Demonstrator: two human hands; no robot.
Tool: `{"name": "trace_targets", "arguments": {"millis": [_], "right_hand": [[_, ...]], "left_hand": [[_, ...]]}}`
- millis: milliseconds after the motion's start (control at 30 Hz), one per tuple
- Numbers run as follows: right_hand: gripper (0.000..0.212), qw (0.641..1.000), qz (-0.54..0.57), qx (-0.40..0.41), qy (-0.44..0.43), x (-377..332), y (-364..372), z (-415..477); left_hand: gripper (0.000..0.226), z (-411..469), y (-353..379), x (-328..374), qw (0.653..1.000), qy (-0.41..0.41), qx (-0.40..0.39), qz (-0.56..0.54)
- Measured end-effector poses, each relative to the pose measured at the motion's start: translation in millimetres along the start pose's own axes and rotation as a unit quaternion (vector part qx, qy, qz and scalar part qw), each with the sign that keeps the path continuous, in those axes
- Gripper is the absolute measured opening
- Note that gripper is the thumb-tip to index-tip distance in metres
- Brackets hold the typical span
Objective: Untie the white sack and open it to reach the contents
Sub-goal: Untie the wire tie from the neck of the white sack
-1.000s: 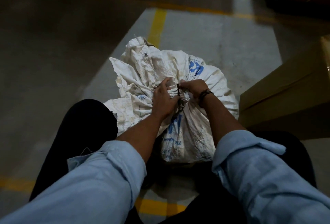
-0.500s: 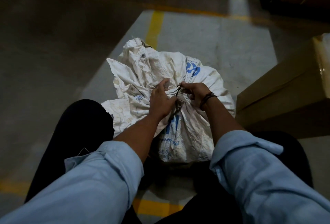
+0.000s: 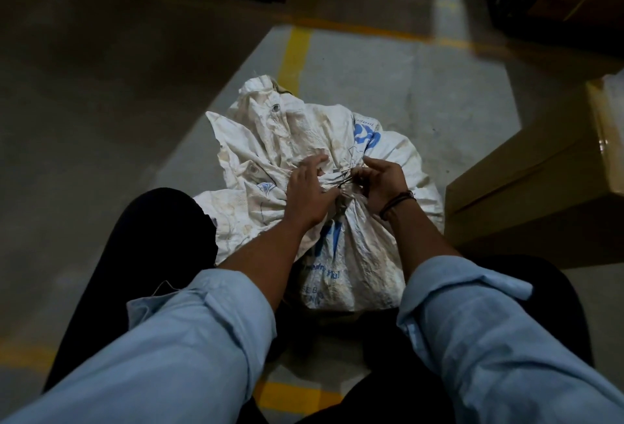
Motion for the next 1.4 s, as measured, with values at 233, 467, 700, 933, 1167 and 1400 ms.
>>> {"name": "trace_targets", "arguments": {"millis": [233,467,700,933,1167,1400], "right_hand": [[0.038,0.999,0.026,-0.002,-0.047,5.2,-3.5,0.6],[0.031,0.998,0.061,-0.003,-0.024,3.8,-5.4,4.1],[0.027,0.98,0.15,-0.115,-0.066,-46.2,20.3,-15.4],[0.031,0.855,-0.483,0.076,-0.171,-7.1,28.7,-3.1],[0.016,0.735,-0.638,0.082,-0.217,1.7,22.0,-0.9],[0.014,0.717,-0.634,0.071,-0.281,10.8,22.8,-8.5]], "left_hand": [[0.073,-0.7,1.3,0.4,1.0,0.008,-0.006,-0.002],[0.075,1.1,0.8,-0.4,1.0,0.013,-0.011,-0.001],[0.071,3.5,-3.0,-8.4,0.999,-0.008,-0.007,-0.044],[0.083,3.5,-5.1,-6.7,0.999,-0.008,-0.032,-0.041],[0.082,2.7,-4.5,-7.9,0.998,-0.029,-0.046,-0.041],[0.08,2.3,-7.6,-7.1,0.997,-0.028,-0.059,-0.046]]}}
Point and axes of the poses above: each hand's wrist, its own z-axis towards the middle knuckle, its own y-axis out of the palm, x = y × z, the point moved 4 cm from there along z, towards the middle knuckle, and after that the axes turned 10 degrees about -x, right-handed, at the moved point
